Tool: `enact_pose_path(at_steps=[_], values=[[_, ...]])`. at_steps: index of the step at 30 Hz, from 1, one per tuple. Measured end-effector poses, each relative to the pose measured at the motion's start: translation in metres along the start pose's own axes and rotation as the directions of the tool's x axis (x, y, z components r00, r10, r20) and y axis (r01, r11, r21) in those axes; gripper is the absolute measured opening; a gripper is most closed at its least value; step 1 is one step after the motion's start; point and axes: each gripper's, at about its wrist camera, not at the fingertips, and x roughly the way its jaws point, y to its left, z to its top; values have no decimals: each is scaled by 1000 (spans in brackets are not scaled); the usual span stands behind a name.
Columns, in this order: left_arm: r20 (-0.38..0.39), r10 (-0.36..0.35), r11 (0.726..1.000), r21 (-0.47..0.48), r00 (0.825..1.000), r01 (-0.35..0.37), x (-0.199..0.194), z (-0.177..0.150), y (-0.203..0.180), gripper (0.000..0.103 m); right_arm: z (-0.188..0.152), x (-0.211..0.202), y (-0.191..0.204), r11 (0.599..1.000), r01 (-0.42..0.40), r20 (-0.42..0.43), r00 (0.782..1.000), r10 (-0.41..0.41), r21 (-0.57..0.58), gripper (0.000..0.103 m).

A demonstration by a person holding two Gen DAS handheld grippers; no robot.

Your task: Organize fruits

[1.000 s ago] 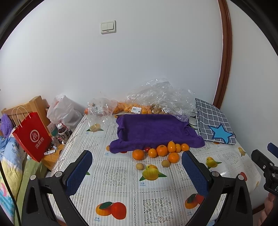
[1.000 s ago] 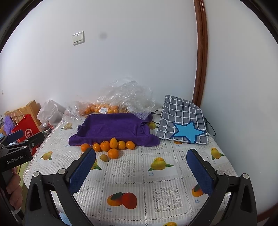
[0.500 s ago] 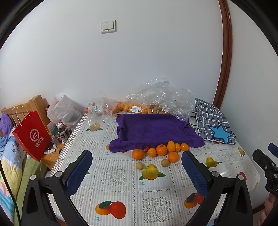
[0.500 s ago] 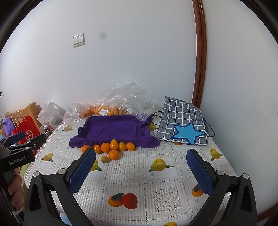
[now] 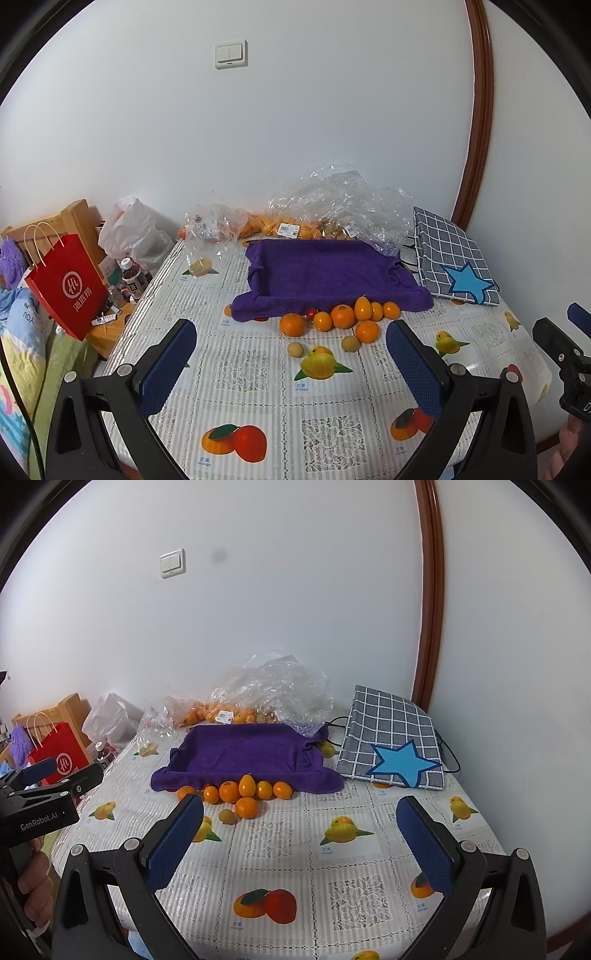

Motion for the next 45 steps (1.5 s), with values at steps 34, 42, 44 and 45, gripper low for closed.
enact_pose_path(at_steps=[34,42,44,45], values=[[-6,-13,1000,-3,1000,13,2,0,0,103,-5,2,10,1000,-7,-10,1000,7,-9,103],[-3,-14,1000,-5,1000,14,4,-1,5,103,-5,2,11,1000,-11,-8,1000,11,-8,103],[-2,-16,1000,-7,1000,16,6,-1,5,103,-5,2,11,1000,-11,-8,1000,11,-7,103],[-3,-17,1000,-8,1000,17,6,-1,6,103,-5,2,11,1000,-10,-7,1000,10,-7,103]])
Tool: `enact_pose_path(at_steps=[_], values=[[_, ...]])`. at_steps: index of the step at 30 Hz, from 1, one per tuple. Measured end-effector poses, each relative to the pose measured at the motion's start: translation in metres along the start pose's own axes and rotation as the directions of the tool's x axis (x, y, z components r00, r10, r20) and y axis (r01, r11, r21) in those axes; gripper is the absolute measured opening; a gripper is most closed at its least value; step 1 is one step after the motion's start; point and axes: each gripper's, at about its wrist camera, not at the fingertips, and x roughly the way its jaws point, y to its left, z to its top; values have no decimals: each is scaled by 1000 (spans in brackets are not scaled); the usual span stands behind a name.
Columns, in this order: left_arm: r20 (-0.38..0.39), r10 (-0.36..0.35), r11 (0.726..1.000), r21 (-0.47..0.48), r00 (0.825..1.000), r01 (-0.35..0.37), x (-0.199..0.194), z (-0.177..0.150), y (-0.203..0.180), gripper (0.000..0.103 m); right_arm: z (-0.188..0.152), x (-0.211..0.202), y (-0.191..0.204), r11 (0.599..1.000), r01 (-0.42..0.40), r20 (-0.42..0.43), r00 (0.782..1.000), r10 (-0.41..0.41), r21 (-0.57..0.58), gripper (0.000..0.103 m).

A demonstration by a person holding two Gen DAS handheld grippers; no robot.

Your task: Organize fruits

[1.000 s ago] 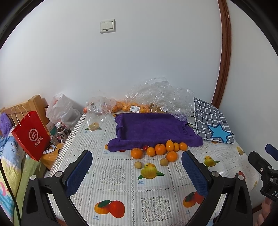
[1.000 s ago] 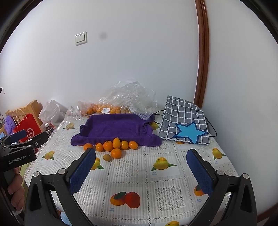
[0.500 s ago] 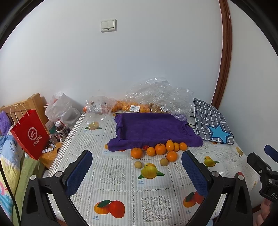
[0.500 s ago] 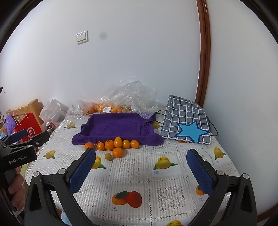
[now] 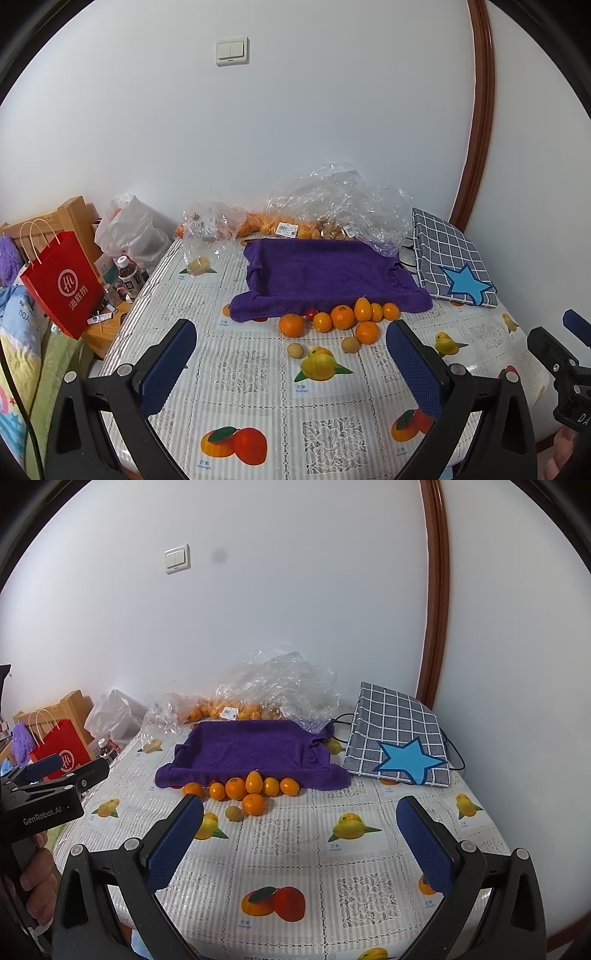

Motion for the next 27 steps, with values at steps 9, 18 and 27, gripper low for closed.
enact_pose_path(at_steps=[9,18,27], values=[[-7,-4,1000,-3,1000,4,5,-2,1,103,-1,4,3,1000,2,-8,1000,-2,-10,103],[-20,-17,1000,-2,1000,17,16,-2,3,103,-2,13,3,1000,15,-23,1000,-15,-12,103],[-50,-9,1000,-6,999,8,36,-4,13,103,-4,28,3,1000,9,-42,999,-9,-9,103]])
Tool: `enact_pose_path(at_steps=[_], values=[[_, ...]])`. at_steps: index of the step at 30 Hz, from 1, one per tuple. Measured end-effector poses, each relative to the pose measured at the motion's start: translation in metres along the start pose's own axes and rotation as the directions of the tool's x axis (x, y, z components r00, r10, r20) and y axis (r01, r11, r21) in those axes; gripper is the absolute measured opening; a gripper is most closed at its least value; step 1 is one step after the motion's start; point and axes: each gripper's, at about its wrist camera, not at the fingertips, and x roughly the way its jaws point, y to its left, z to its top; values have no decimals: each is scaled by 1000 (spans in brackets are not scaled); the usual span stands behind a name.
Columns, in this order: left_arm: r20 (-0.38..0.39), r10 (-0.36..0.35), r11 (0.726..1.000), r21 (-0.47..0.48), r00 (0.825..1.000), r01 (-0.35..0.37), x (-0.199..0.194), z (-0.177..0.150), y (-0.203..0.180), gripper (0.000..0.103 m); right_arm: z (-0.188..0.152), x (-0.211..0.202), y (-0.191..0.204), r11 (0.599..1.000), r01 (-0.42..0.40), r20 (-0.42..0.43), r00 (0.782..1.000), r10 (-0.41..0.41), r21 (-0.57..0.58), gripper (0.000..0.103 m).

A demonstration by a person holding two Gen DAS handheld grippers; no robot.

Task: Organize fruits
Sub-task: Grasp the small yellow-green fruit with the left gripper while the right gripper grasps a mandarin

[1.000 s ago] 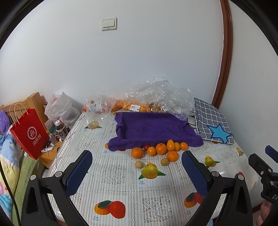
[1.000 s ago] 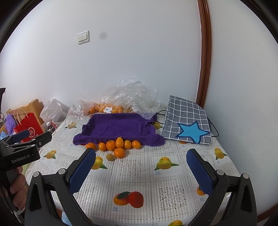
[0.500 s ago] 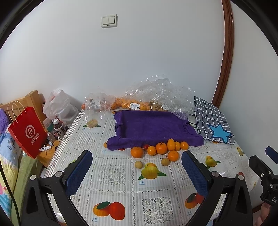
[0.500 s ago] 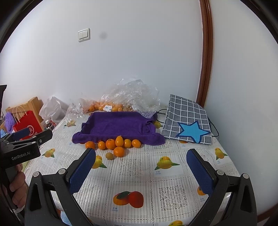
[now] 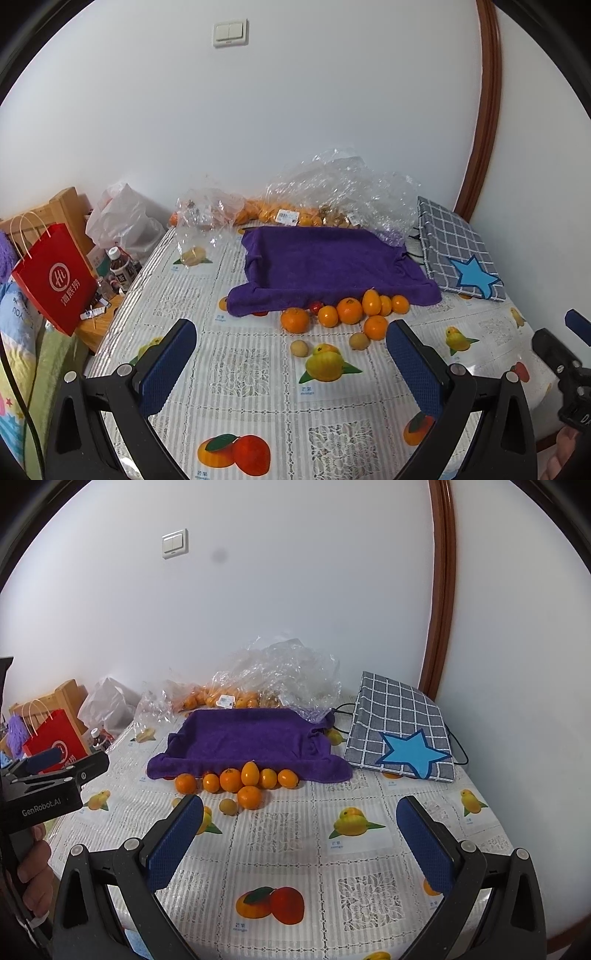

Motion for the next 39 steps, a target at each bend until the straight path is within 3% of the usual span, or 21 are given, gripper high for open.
enact_pose_path(at_steps=[7,13,21,28,31,34,37,39], values=[[-56,28,999,-28,998,-30,36,-11,20,103,-4,20,-5,999,27,-6,1000,-27,37,103],[-126,18,1000,-18,992,-21,77,-29,25,103,-13,55,-11,999,39,-44,998,-39,-5,103],[-231,-38,999,-20,972,34,129,-54,19,83,-37,121,-26,997,-6,-156,988,17,75,101],[-266,-95,994,-85,959,75,160,-56,22,76,-48,156,-29,995,-8,-189,982,27,97,89],[-282,-109,992,-89,953,87,175,-56,18,65,-51,168,-27,996,-16,-204,978,34,88,80],[-262,-105,994,-50,959,95,181,-56,9,60,-52,181,-22,996,-32,-229,972,51,88,69],[-254,-104,995,-28,961,100,186,-55,4,47,-51,193,-16,993,-64,-232,969,85,100,64],[-252,-103,995,-7,962,104,189,-53,1,25,-49,199,-9,990,-82,-226,968,106,114,60]])
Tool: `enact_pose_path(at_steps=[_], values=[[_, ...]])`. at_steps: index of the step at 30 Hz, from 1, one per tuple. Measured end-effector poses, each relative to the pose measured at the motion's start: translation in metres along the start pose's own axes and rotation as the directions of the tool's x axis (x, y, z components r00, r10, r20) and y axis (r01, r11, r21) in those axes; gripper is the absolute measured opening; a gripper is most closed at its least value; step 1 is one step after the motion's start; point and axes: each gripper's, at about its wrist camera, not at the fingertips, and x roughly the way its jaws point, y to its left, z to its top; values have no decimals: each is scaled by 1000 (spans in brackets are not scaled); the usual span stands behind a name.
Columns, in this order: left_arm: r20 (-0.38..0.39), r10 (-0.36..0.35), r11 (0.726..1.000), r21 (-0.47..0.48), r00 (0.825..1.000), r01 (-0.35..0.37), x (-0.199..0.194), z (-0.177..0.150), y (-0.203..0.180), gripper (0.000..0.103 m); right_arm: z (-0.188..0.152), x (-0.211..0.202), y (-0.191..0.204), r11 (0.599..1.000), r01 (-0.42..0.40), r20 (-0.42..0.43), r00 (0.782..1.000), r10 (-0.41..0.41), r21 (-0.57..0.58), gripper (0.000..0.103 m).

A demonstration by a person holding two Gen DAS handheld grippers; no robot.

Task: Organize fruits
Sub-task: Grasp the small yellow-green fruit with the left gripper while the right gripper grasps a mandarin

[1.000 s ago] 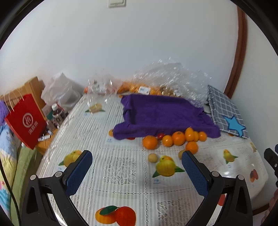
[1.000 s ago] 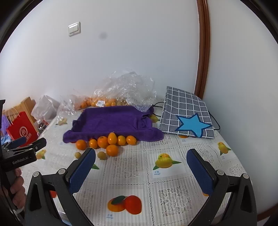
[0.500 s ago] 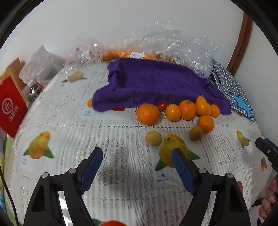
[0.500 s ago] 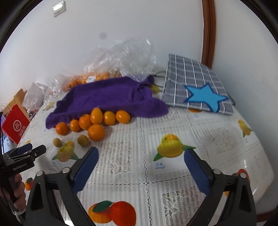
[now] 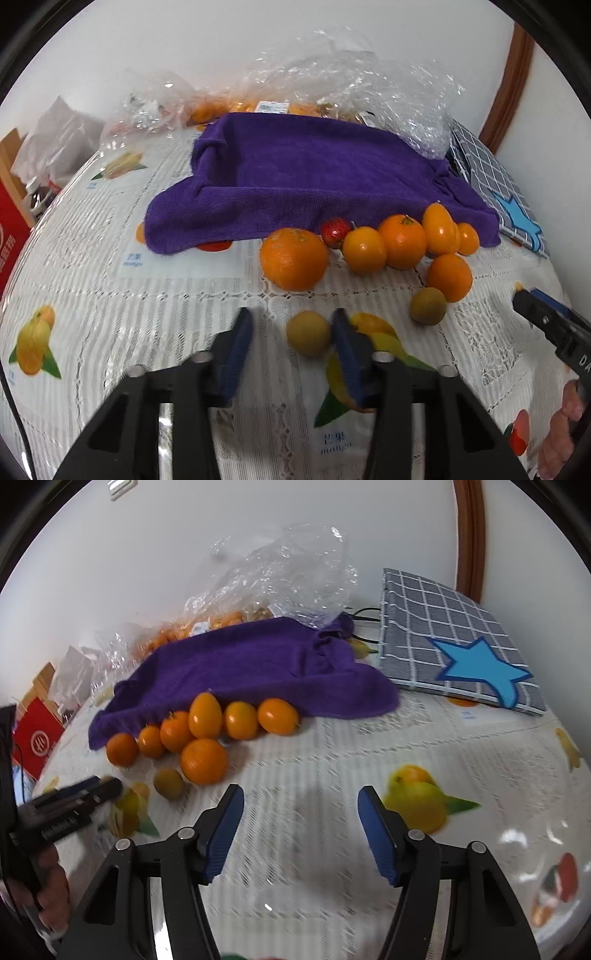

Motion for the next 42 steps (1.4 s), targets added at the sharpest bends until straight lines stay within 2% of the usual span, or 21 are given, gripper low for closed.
enact_pose_path(at_steps=[2,4,9,13,18,23,27,29,32,37,42], values=[[-2,-8,1000,1,1000,8,1,3,3,25,4,7,9,998,-60,-21,998,61,6,55],[3,28,1000,-7,1000,-28,2,5,9,25,7,12,17,994,-105,-34,994,105,3,54],[4,71,997,-18,997,-71,1,9,30,25,12,20,43,991,-122,-38,992,120,-56,51],[7,34,998,-56,999,-34,1,9,41,25,10,30,58,986,-120,-75,991,112,-119,47],[6,33,998,-55,999,-33,2,9,41,25,6,46,65,982,-107,-115,989,90,-155,46],[4,31,999,-27,1000,-31,1,9,42,25,11,56,69,980,-117,-117,988,99,-158,46],[6,19,998,-53,1000,-19,-1,8,50,25,16,64,74,977,-115,-114,989,96,-179,46],[5,22,998,-53,1000,-22,-1,8,50,25,18,67,76,976,-116,-112,989,96,-182,41],[-4,32,999,-40,999,-32,-2,7,47,25,18,65,74,976,-118,-114,989,98,-182,40],[-36,-31,995,-100,999,28,-6,8,48,25,10,53,64,979,-108,-115,989,89,-170,40],[-45,-38,994,-109,998,33,-13,11,41,25,5,40,47,987,-76,-116,991,60,-142,40]])
